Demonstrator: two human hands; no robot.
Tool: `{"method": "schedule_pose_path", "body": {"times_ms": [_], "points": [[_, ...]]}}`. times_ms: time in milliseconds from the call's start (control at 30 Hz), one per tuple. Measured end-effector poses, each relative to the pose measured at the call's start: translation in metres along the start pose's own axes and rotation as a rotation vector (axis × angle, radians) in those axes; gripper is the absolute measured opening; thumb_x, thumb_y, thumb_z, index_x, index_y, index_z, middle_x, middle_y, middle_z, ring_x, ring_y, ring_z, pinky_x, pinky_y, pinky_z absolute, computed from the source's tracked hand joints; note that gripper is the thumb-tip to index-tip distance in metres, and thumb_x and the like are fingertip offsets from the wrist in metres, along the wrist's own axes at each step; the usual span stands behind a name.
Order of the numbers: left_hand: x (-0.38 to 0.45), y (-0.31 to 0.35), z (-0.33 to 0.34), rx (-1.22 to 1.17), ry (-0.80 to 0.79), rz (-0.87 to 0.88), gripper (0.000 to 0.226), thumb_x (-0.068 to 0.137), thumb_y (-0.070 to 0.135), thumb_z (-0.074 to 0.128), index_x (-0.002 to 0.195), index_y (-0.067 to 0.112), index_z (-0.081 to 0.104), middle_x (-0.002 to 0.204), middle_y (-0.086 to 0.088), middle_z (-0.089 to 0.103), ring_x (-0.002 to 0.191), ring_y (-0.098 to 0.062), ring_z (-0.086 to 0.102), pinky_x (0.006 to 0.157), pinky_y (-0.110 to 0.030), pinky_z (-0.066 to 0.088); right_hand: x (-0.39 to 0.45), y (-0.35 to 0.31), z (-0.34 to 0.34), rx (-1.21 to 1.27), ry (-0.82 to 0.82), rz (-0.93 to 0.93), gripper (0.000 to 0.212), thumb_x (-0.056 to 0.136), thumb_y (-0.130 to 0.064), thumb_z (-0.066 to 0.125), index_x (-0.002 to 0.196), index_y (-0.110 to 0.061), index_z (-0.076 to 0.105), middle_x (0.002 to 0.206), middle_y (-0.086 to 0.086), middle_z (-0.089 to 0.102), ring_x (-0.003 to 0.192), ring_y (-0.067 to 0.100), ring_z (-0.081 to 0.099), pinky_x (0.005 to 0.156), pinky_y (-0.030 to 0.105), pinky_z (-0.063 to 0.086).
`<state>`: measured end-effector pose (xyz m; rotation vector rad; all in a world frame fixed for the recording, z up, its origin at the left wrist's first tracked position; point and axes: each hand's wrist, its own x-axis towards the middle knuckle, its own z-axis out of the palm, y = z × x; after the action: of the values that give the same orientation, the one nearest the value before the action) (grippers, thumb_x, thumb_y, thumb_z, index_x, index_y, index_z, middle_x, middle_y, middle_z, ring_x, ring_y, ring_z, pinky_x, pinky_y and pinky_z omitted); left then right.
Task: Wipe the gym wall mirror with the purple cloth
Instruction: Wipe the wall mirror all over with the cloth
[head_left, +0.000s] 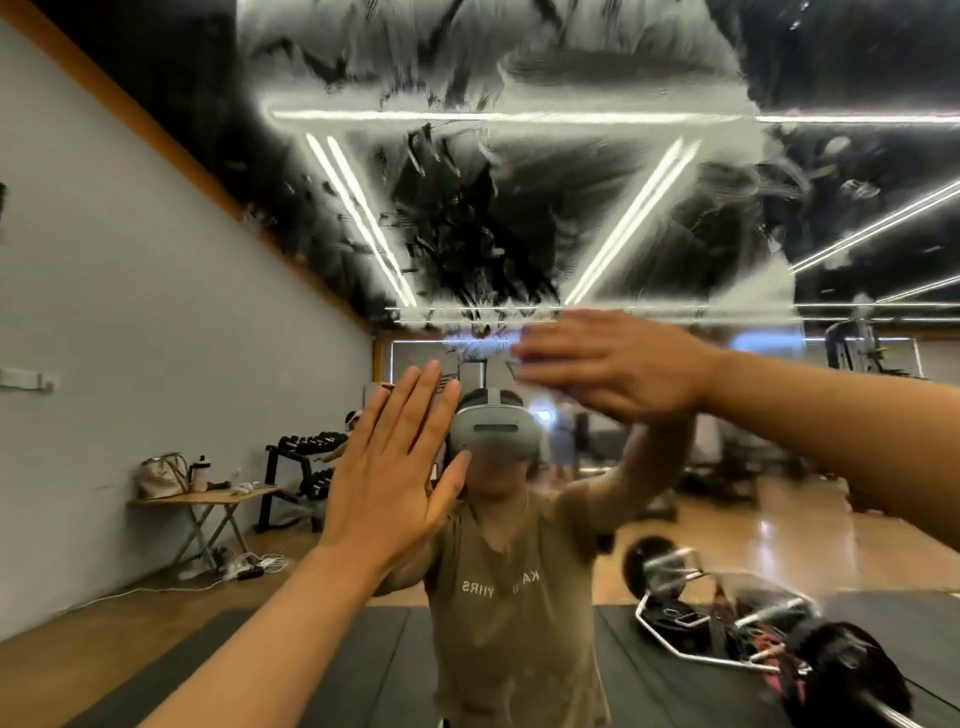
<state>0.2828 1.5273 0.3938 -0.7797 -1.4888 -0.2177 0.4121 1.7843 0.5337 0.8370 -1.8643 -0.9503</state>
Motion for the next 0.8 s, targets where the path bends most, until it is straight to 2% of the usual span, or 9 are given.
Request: {"method": "schedule_pose_path", "body": {"times_ms": [100, 233, 300, 400, 467, 567, 667, 800], "points": [[-0.002, 0.000, 0.003, 0.010, 0.005, -0.029, 0.069, 0.103, 0.049, 0.032, 0.160, 0.012, 0.021, 0.169, -0.008, 0.011, 0.156, -0.022, 0.011, 0.125, -0.043, 0.013, 0.024, 0.025, -0.015, -0.036, 0.170, 0.395, 0.051, 0.106, -0.037, 0.030, 0.153, -0.021, 0.041, 0.162, 0.003, 0.034, 0.152, 0.024, 0.025, 0.123, 0.050, 0.021], [-0.003, 0.001, 0.004, 0.038, 0.022, -0.077, 0.070, 0.103, 0.050, 0.032, 0.160, 0.010, 0.023, 0.168, -0.010, 0.015, 0.155, -0.023, 0.013, 0.125, -0.044, 0.013, 0.057, 0.002, -0.006, -0.036, 0.326, 0.842, 0.056, 0.103, -0.038, 0.026, 0.157, -0.023, 0.032, 0.166, 0.002, 0.025, 0.155, 0.021, 0.014, 0.125, 0.035, 0.002], [-0.006, 0.001, 0.003, 0.031, 0.031, -0.101, 0.070, 0.103, 0.049, 0.032, 0.159, 0.007, 0.024, 0.168, -0.011, 0.017, 0.155, -0.023, 0.014, 0.125, -0.043, 0.013, 0.065, -0.030, 0.008, -0.017, 0.350, 0.900, 0.056, 0.105, -0.036, 0.030, 0.159, -0.022, 0.030, 0.167, 0.003, 0.022, 0.155, 0.022, 0.010, 0.126, 0.037, 0.001], [-0.012, -0.003, 0.000, 0.024, 0.032, -0.111, 0.071, 0.103, 0.047, 0.033, 0.159, 0.005, 0.022, 0.168, -0.012, 0.015, 0.155, -0.024, 0.013, 0.126, -0.041, 0.010, 0.058, -0.090, 0.037, -0.072, 0.271, 0.591, 0.056, 0.104, -0.037, 0.034, 0.156, -0.018, 0.036, 0.164, 0.007, 0.029, 0.154, 0.028, 0.018, 0.125, 0.047, 0.013], [-0.023, -0.012, -0.003, 0.027, 0.019, -0.129, 0.070, 0.103, 0.046, 0.031, 0.160, 0.006, 0.019, 0.168, -0.012, 0.013, 0.156, -0.023, 0.011, 0.126, -0.042, 0.009, 0.046, -0.124, 0.052, -0.135, 0.182, 0.404, 0.056, 0.103, -0.038, 0.036, 0.156, -0.019, 0.037, 0.164, 0.007, 0.028, 0.153, 0.030, 0.021, 0.125, 0.047, 0.013], [-0.045, -0.027, -0.009, 0.033, -0.006, -0.139, 0.069, 0.104, 0.045, 0.030, 0.160, 0.007, 0.018, 0.168, -0.012, 0.012, 0.155, -0.024, 0.012, 0.124, -0.044, 0.012, 0.025, -0.160, 0.061, -0.151, 0.055, 0.156, 0.057, 0.104, -0.039, 0.037, 0.158, -0.023, 0.032, 0.166, 0.002, 0.025, 0.155, 0.029, 0.015, 0.125, 0.046, 0.011], [-0.061, -0.038, -0.015, 0.048, -0.019, -0.113, 0.069, 0.102, 0.044, 0.033, 0.161, 0.010, 0.018, 0.169, -0.011, 0.012, 0.155, -0.024, 0.013, 0.125, -0.043, 0.011, 0.015, -0.158, 0.056, -0.132, -0.075, -0.120, 0.054, 0.105, -0.038, 0.030, 0.158, -0.025, 0.031, 0.166, -0.002, 0.025, 0.155, 0.026, 0.012, 0.126, 0.044, 0.011], [-0.067, -0.046, -0.019, 0.079, -0.020, -0.072, 0.066, 0.103, 0.045, 0.033, 0.159, 0.009, 0.026, 0.168, -0.011, 0.017, 0.154, -0.025, 0.019, 0.126, -0.040, 0.011, 0.032, -0.116, 0.043, 0.034, -0.190, -0.425, 0.049, 0.106, -0.030, 0.033, 0.153, -0.020, 0.044, 0.162, 0.001, 0.035, 0.154, 0.022, 0.020, 0.126, 0.044, 0.014]]}}
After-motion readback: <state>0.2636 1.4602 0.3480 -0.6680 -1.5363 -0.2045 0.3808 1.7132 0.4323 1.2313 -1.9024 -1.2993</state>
